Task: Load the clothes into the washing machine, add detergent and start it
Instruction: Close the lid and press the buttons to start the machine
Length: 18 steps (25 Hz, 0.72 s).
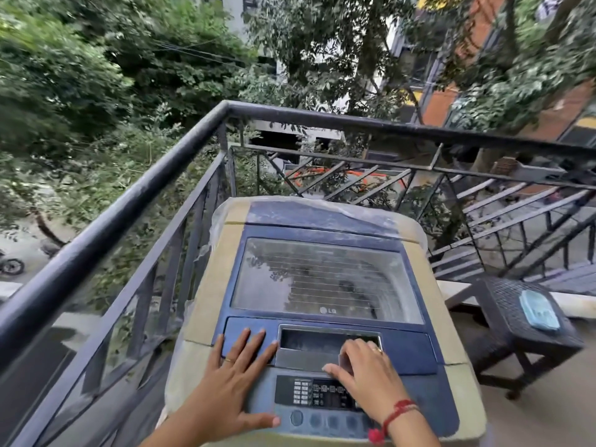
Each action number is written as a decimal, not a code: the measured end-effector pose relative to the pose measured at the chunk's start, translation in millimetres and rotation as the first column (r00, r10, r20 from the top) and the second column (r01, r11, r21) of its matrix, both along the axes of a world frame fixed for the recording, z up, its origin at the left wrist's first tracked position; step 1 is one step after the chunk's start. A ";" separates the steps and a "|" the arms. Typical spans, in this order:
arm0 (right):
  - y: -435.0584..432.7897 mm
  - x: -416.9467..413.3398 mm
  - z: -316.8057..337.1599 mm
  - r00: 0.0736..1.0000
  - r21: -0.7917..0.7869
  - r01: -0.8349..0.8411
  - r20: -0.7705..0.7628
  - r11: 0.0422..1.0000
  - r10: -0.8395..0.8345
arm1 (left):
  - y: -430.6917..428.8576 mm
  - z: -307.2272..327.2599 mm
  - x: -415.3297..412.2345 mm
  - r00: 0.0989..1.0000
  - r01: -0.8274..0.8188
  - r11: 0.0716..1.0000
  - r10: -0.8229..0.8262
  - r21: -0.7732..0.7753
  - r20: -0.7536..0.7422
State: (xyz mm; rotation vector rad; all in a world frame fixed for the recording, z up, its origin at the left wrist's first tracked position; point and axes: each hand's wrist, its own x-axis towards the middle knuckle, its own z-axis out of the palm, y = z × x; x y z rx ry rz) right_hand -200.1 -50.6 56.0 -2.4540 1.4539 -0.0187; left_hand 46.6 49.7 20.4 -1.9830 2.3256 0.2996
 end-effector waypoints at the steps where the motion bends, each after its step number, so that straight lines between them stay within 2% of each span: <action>1: 0.3 0.8 -2.8 1.000 0.011 0.018 0.003 1.000 -0.018 | -0.2 -2.6 -0.4 1.000 -0.002 1.000 0.002 -0.010 -0.007; 4: 7.1 -0.5 -6.7 0.985 0.045 0.143 0.090 0.989 -0.147 | -1.6 -9.6 -0.1 1.000 -0.002 0.998 0.001 -0.064 -0.023; 7: 33.2 -4.2 -20.5 0.983 -0.007 0.170 -0.067 0.985 -0.170 | -2.4 -13.0 0.0 1.000 0.011 0.996 -0.013 -0.087 -0.024; 10: 54.2 -1.9 -21.6 0.961 0.108 0.221 -0.193 0.969 -0.198 | -2.6 -14.3 -0.1 0.999 0.001 0.996 -0.006 -0.088 -0.047; 12: 53.6 -2.4 -25.3 0.979 0.010 0.176 -0.108 0.984 -0.174 | -2.8 -15.9 0.3 0.998 0.013 0.995 -0.019 -0.104 -0.058; 13: 53.2 -1.7 -24.4 0.977 0.057 0.202 -0.083 0.978 -0.197 | -2.9 -16.0 0.7 0.998 0.020 0.994 -0.026 -0.109 -0.059; 18: 52.1 4.3 -20.8 0.974 0.074 0.207 -0.111 0.975 -0.198 | -2.2 -14.7 1.1 0.998 0.014 0.997 -0.018 -0.082 -0.058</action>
